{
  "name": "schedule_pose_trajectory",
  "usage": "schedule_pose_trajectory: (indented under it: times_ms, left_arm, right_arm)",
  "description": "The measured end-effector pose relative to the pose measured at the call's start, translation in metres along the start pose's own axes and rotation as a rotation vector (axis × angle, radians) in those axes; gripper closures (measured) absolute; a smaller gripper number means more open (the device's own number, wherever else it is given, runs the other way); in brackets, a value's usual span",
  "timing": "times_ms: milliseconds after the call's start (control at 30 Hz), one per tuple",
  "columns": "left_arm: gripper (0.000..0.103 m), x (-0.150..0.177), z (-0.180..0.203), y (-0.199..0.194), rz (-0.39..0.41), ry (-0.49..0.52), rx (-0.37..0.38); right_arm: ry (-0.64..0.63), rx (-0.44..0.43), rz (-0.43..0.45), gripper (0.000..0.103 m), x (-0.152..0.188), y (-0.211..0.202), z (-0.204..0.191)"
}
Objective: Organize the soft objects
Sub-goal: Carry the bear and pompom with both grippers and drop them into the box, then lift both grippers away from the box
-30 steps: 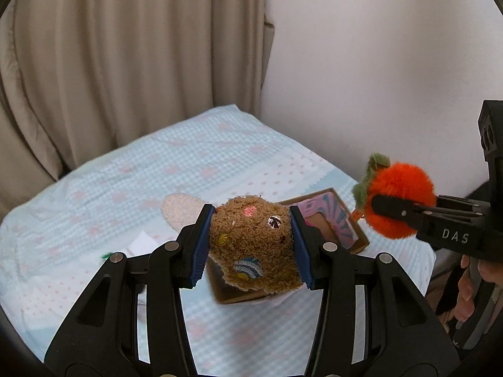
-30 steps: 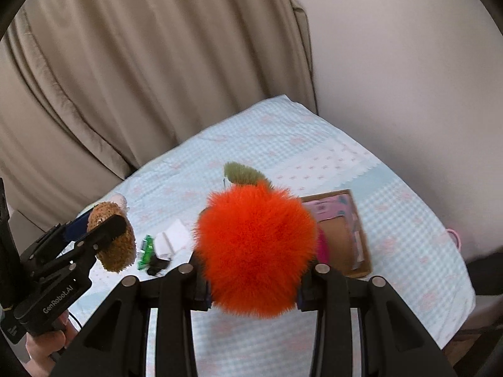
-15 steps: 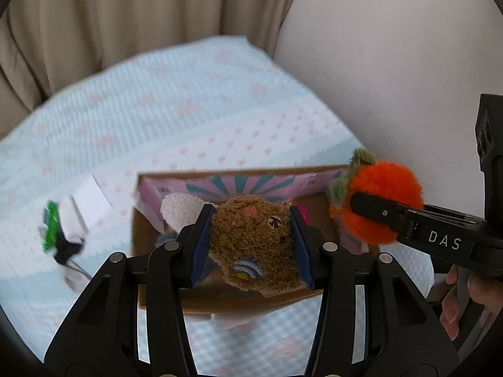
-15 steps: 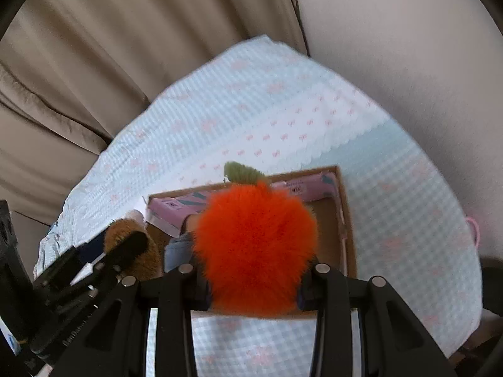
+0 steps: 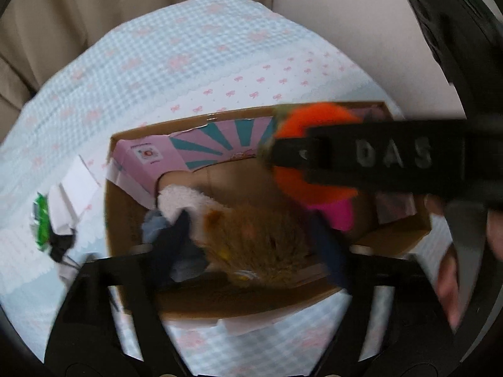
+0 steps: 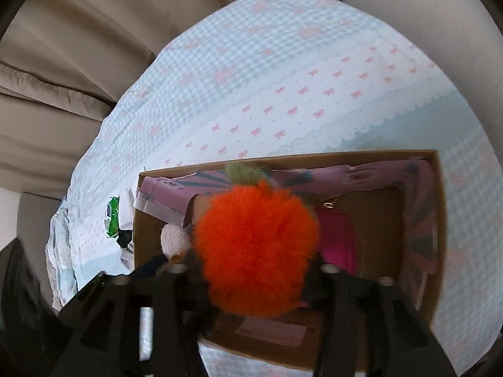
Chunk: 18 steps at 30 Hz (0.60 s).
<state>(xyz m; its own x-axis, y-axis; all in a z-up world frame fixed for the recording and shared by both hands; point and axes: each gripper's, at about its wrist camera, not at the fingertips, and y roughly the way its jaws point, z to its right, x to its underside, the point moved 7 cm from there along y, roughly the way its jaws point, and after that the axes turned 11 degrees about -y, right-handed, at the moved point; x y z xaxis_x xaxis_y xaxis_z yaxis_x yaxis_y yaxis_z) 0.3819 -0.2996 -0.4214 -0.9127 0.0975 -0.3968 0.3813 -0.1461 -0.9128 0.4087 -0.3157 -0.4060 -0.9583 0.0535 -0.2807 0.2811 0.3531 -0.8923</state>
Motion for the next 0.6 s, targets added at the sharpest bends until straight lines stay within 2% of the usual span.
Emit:
schedule_pose_trajectory:
  times_ms: [67, 133, 300, 600]
  left_arm:
    - [0.003, 0.0, -0.006, -0.001, 0.003, 0.019, -0.041]
    - [0.002, 0.004, -0.012, 0.0, -0.026, 0.013, -0.031]
    - [0.002, 0.013, -0.025, -0.007, -0.037, -0.018, -0.04]
    - [0.002, 0.006, -0.031, -0.038, -0.006, -0.05, -0.046]
  right_arm:
    - [0.008, -0.012, -0.007, 0.016, -0.002, 0.004, 0.001]
    - [0.009, -0.025, -0.021, 0.007, -0.001, 0.004, 0.003]
    - [0.02, -0.007, -0.018, 0.007, 0.002, -0.003, 0.016]
    - [-0.035, 0.057, 0.028, 0.007, 0.003, -0.027, 0.014]
